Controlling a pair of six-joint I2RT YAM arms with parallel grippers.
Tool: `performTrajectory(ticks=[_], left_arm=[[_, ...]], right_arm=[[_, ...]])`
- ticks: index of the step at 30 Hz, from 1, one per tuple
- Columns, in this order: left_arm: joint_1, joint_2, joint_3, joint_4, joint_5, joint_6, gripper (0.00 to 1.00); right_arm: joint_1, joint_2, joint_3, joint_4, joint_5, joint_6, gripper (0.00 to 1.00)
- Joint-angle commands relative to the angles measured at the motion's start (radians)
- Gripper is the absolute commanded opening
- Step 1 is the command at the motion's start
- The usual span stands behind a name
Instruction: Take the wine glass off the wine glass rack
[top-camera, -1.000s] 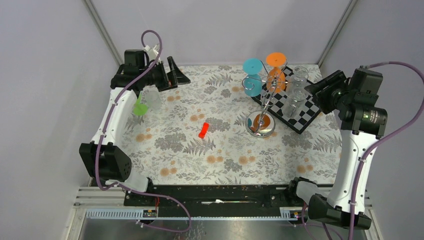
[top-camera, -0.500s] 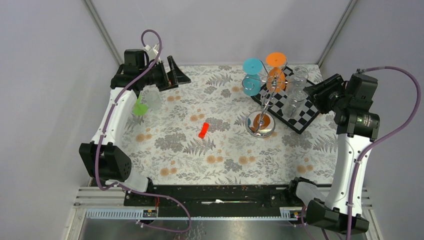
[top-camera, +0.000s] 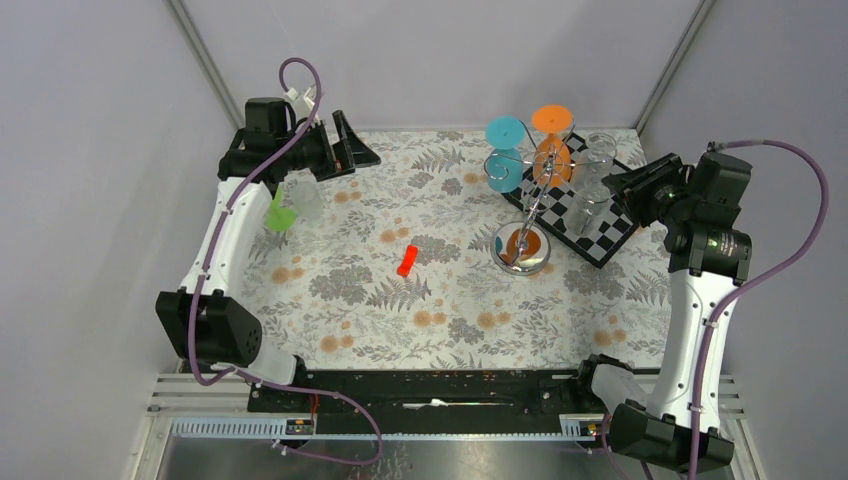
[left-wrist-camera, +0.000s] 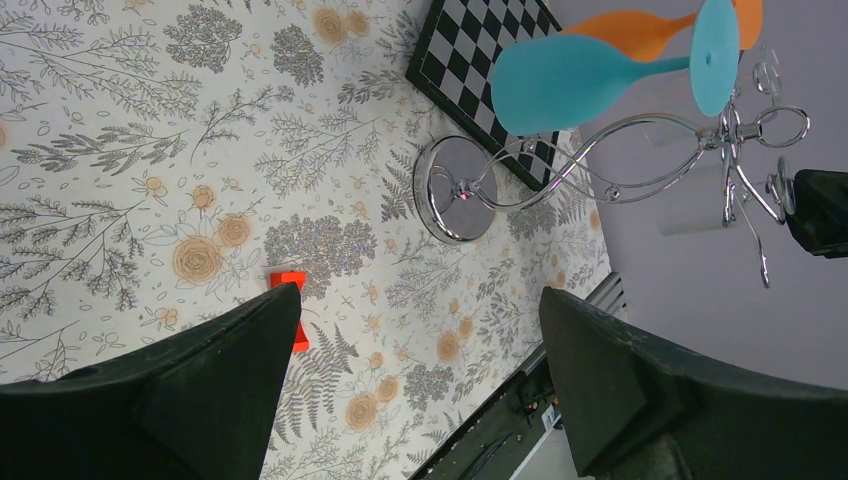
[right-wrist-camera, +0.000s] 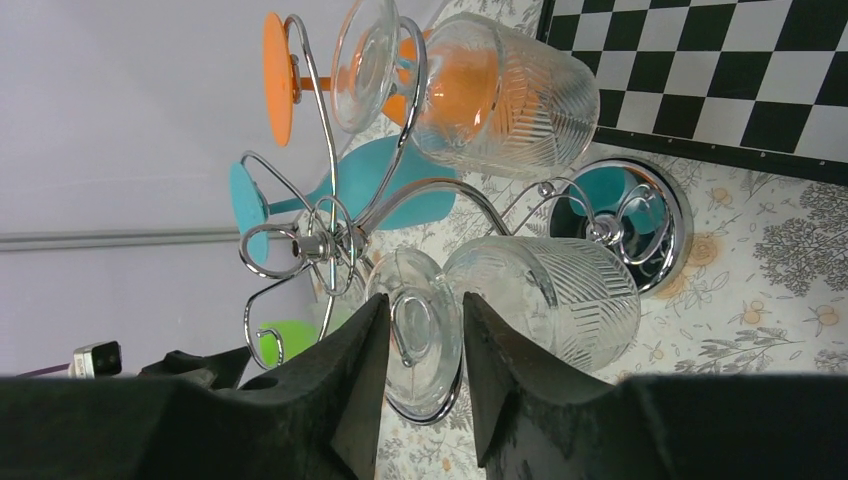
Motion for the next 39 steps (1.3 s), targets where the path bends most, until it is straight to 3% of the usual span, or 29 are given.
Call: performTrajectory(ticks=[1,9,16,20,39], left_arm=[[0.002,-0.04,0.009,0.028,-0.008,0.013,0.97],[0.002,-0.038,0.017,0.028,-0.008,0.015,0.97],[0.002,-0.038,0.014,0.025,-0.012,0.016,0.97],[0.002,-0.037,0.014,0.024,-0.012,0.016,0.97],[0.003,-0.044,0.029,0.015,-0.02,0.006,0.97]], right_arm=[[-0.008,-0.005,0.007,0.057,-0.038,0.01,0.36],[-0.008,0.004,0.034,0.058,-0.035,-0.008,0.2],[-0.008,0.008,0.042,0.054,-0.028,-0.035,0.12],[-0.008,0.008,0.053,0.046,-0.028,-0.045,0.0],[-0.009,-0.094,0.032,0.027,0.069,0.097,0.0]])
